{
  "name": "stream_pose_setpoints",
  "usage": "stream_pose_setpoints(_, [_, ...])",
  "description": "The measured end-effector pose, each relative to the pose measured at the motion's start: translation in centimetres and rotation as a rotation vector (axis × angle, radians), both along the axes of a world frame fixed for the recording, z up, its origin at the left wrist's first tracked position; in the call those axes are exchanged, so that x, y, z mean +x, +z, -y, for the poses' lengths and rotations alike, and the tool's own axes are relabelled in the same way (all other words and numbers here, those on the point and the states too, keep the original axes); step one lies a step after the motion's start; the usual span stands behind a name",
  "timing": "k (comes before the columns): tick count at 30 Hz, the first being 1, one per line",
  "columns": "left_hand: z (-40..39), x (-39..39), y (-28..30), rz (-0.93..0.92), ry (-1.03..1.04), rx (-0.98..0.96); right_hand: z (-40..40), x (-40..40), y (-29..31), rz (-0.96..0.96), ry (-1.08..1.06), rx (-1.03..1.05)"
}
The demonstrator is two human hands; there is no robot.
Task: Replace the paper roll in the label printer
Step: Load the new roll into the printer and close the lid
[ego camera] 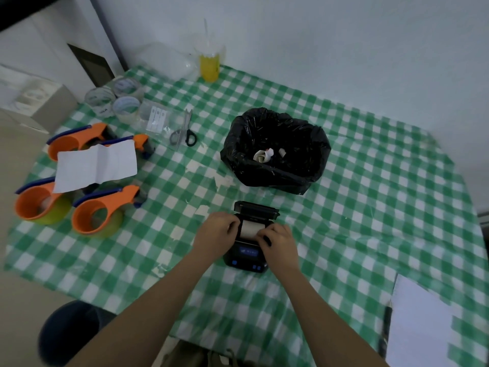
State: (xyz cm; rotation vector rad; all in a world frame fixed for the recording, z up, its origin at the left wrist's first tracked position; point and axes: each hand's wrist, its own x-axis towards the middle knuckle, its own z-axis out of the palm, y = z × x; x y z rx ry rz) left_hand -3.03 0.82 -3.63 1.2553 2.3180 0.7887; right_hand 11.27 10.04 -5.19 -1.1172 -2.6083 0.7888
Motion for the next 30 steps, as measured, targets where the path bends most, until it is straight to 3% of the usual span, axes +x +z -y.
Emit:
stream_pose_setpoints(2, [-0.2,-0.3,1.3,-0.096,0.096,0.144,0.1,0.1,0.1,0.013,0.009,-0.019])
stream_pose_setpoints(4, [-1.6,-1.1,2.4,-0.194,0.043,0.189,0.1,0.1,0.1,0.018,0.024,-0.019])
stream_pose_setpoints(10, [-4.0,-2.0,3.3,-0.088,-0.303,-0.233,0.5,0.4,0.5,0.034,0.038,-0.014])
stream_pose_setpoints(25, [0.7,0.6,1.4,-0.01,-0.277,-0.223,2.0,1.9,-0.6,-0.054,0.014,0.2])
stream_pose_setpoints(30, [1.3,1.0,0.6,-0.015,-0.294,-0.238,2.3,2.0,-0.2,-0.057,-0.002,0.117])
